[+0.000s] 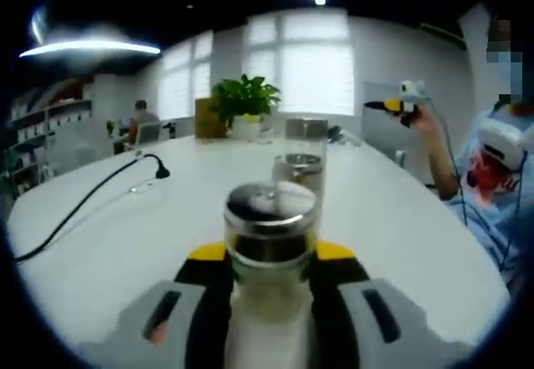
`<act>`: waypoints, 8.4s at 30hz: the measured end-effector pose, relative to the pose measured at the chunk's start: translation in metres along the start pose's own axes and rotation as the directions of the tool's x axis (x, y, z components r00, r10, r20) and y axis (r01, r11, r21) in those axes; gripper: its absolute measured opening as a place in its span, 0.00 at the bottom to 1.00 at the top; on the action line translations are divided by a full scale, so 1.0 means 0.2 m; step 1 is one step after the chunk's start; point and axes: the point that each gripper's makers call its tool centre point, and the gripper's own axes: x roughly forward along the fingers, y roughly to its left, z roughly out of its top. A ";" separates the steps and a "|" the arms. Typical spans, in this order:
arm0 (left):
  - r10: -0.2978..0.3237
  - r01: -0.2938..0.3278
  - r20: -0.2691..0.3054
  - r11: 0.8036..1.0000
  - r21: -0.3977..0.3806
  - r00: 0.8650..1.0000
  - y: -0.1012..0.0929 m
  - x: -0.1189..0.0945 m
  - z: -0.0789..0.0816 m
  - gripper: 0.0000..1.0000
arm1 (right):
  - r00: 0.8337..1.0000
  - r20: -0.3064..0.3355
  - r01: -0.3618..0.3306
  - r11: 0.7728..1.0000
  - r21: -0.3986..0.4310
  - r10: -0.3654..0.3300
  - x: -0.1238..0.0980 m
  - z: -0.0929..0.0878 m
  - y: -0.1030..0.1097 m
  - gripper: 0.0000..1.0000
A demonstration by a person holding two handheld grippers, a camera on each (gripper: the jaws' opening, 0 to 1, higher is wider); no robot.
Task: Rotate the seasoning bottle until the label or dispensing opening points toward the visible target arrow and the bottle remains upright within the marked orientation range
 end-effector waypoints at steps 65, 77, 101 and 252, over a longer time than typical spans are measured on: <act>0.767 -0.746 0.026 0.630 -0.213 0.641 0.07 -0.15 0.06 0.34 | 1.000 -0.009 0.020 1.000 -0.014 -0.020 -0.01 -0.02 -0.07 0.99; 0.617 -0.598 0.055 0.778 -0.196 0.785 0.05 -0.15 0.07 0.34 | 1.000 -0.014 0.012 1.000 -0.005 -0.013 -0.01 -0.03 -0.06 0.99; 0.252 -0.253 -0.012 0.966 -0.055 0.968 0.02 -0.09 0.07 0.33 | 0.994 -0.085 -0.061 0.998 0.013 0.062 0.03 -0.10 0.02 0.99; 0.439 -0.438 -0.040 0.879 -0.188 0.898 -0.40 -0.25 0.06 1.00 | 0.938 -0.241 -0.240 0.968 0.074 0.251 0.12 -0.31 0.30 0.99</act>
